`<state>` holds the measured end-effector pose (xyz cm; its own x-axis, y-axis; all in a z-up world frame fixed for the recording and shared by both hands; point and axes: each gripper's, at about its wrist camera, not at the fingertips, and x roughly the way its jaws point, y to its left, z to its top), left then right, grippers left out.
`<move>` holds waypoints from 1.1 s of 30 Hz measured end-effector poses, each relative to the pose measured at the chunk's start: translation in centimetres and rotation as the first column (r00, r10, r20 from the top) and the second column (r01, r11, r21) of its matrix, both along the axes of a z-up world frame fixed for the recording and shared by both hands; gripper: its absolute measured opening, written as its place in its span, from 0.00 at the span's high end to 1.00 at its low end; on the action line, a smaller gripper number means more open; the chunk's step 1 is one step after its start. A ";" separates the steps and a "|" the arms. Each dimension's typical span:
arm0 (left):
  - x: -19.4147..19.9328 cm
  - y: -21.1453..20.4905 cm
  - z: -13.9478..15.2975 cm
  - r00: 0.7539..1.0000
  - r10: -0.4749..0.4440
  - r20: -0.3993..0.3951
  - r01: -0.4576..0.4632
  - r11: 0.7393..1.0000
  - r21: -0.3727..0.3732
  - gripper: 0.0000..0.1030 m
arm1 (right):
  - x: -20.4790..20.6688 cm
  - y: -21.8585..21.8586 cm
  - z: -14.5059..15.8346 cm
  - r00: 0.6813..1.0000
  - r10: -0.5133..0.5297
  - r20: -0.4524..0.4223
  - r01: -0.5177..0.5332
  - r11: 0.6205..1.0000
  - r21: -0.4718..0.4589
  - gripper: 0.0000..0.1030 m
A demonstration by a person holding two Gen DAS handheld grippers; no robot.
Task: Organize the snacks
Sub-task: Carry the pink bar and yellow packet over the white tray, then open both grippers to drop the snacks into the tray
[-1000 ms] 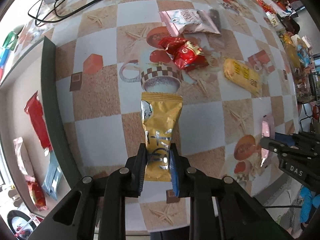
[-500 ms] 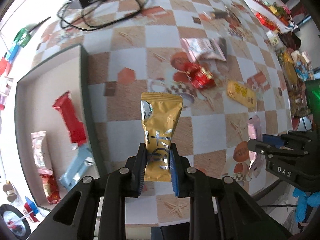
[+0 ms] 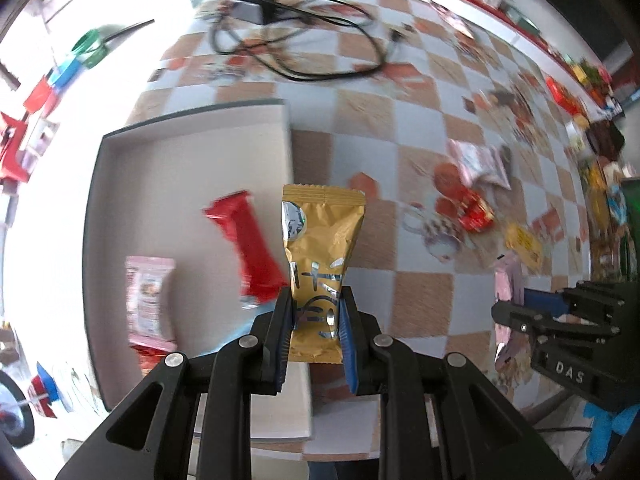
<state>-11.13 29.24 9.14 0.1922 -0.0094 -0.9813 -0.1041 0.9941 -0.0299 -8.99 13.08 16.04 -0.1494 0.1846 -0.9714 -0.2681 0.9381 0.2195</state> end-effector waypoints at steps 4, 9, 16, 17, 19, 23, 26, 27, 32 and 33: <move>-0.3 2.9 0.1 0.998 0.064 0.006 -0.064 0.998 0.013 0.77 | 0.6 3.8 1.0 0.998 0.062 0.023 -0.063 0.998 0.027 0.76; -0.7 6.3 -0.4 0.991 0.132 -0.005 -0.132 0.991 0.034 0.77 | 0.8 7.4 1.9 0.991 0.124 0.051 -0.127 0.990 0.057 0.76; -2.4 9.6 -2.2 0.973 0.227 -0.047 -0.225 0.973 0.040 0.77 | 1.1 13.6 2.0 0.976 0.202 0.077 -0.209 0.974 0.083 0.76; -2.6 9.8 -2.3 0.971 0.235 -0.051 -0.234 0.972 0.038 0.77 | 1.4 14.3 2.1 0.974 0.213 0.077 -0.219 0.972 0.086 0.76; -3.1 10.3 -2.8 0.964 0.258 -0.063 -0.256 0.966 0.030 0.77 | 1.5 15.7 1.9 0.971 0.228 0.075 -0.235 0.968 0.093 0.76; -3.7 11.0 -3.4 0.957 0.278 -0.077 -0.277 0.961 0.026 0.77 | 1.4 18.2 1.4 0.962 0.261 0.080 -0.267 0.960 0.088 0.76; -4.0 11.3 -3.6 0.955 0.284 -0.081 -0.284 0.959 0.020 0.77 | 1.4 19.3 1.1 0.957 0.279 0.078 -0.286 0.955 0.082 0.76; -4.1 11.4 -3.7 0.955 0.286 -0.082 -0.286 0.958 0.016 0.77 | 1.4 19.4 1.1 0.956 0.284 0.076 -0.290 0.954 0.082 0.76; -4.2 11.6 -3.8 0.957 0.276 -0.086 -0.276 0.961 0.007 0.73 | 1.6 20.7 0.3 0.954 0.294 0.054 -0.298 0.951 0.085 0.76; -4.0 11.8 -4.0 0.958 0.273 -0.087 -0.273 0.962 0.002 0.71 | 1.5 20.9 0.2 0.954 0.296 0.051 -0.300 0.950 0.087 0.76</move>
